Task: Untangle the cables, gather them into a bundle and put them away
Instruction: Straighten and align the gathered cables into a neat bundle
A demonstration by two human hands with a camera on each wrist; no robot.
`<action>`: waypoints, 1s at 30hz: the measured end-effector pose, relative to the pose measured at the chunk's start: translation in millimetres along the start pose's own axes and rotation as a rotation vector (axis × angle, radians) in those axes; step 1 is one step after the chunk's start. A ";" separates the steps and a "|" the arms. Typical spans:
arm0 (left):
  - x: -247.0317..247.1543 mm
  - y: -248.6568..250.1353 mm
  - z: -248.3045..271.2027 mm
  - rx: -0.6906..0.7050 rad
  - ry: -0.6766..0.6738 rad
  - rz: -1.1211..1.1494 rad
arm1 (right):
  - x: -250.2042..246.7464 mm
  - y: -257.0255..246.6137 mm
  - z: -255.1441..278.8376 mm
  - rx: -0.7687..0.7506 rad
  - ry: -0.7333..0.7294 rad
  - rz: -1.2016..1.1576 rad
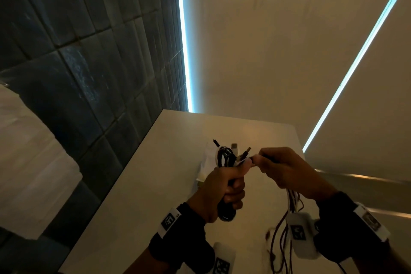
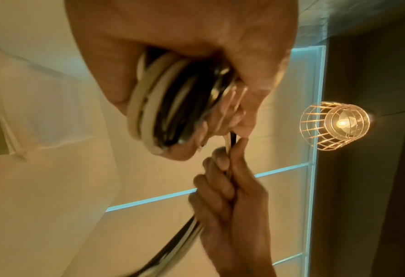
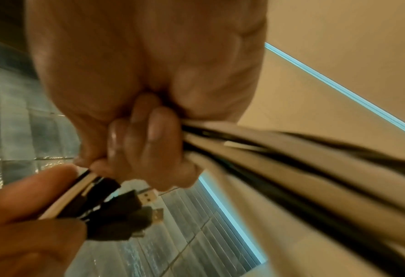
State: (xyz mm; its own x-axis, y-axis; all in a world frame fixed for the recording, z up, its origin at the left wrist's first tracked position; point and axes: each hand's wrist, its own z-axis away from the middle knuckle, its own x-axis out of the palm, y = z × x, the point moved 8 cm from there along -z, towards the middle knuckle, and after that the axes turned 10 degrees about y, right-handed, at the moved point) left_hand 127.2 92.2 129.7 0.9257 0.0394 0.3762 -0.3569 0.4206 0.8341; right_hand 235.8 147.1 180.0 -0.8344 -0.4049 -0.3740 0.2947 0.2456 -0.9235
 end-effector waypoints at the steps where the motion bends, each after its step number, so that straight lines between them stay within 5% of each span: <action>1: -3.2 3.3 -1.1 0.006 0.003 0.026 | 2.0 9.8 6.5 0.059 -0.044 -0.098; 4: -18.8 17.8 -5.2 0.040 0.023 0.159 | 0.0 39.6 26.3 0.160 -0.065 -0.315; 8: -31.6 16.6 -12.4 0.046 0.136 0.221 | -4.4 51.9 37.0 0.145 0.216 -0.428; 13: -21.8 6.9 -19.8 0.044 0.229 0.136 | -1.0 -0.9 41.7 -0.185 0.617 0.065; 21: -21.7 6.3 -20.4 0.080 0.248 0.058 | 41.2 -44.8 30.9 -0.455 0.431 0.357; 30: -26.8 2.8 -28.2 0.031 0.210 0.182 | 77.8 -33.6 20.5 -0.320 0.135 0.616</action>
State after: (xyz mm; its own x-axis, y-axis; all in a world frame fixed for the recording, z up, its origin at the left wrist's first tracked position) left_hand 104.9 117.9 110.6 0.8505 0.3002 0.4319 -0.5204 0.3614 0.7736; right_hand 170.5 89.3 180.2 -0.6162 -0.0013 -0.7876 0.5980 0.6501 -0.4689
